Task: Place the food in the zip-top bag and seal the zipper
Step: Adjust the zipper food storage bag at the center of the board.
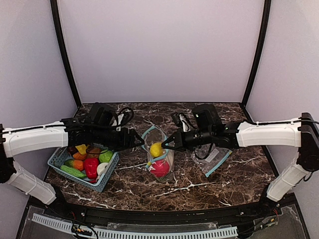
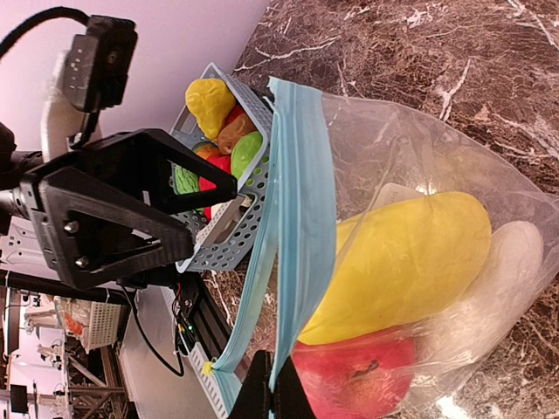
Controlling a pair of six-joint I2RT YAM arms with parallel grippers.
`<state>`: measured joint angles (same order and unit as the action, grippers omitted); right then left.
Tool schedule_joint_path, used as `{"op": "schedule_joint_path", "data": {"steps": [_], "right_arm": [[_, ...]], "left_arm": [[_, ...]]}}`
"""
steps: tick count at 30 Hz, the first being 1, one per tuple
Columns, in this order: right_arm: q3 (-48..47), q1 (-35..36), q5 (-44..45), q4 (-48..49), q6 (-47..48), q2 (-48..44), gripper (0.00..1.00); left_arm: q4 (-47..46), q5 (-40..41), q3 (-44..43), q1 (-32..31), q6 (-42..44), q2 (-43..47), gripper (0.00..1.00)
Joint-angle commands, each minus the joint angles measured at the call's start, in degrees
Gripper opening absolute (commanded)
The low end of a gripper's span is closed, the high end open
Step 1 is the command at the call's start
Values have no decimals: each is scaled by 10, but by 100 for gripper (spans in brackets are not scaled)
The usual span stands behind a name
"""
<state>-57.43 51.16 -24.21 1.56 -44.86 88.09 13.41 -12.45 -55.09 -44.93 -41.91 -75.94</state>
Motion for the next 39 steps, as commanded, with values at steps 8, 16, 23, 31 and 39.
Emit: {"op": "schedule_joint_path", "data": {"steps": [8, 16, 23, 31, 39], "right_arm": [[-16, 1, 2, 10, 0, -3, 0], [-19, 1, 25, -8, -12, -13, 0], [-35, 0, 69, -56, -34, -42, 0], [-18, -13, 88, -70, -42, -40, 0], [-19, -13, 95, -85, -35, -30, 0]], "left_arm": [[-68, -35, 15, 3, -36, -51, 45], [-98, -60, -10, 3, -32, -66, 11], [-112, -104, -49, 0, -26, -58, 1], [-119, -107, -35, -1, -30, -68, 1], [-97, -95, -29, -1, -16, -76, 5]]}}
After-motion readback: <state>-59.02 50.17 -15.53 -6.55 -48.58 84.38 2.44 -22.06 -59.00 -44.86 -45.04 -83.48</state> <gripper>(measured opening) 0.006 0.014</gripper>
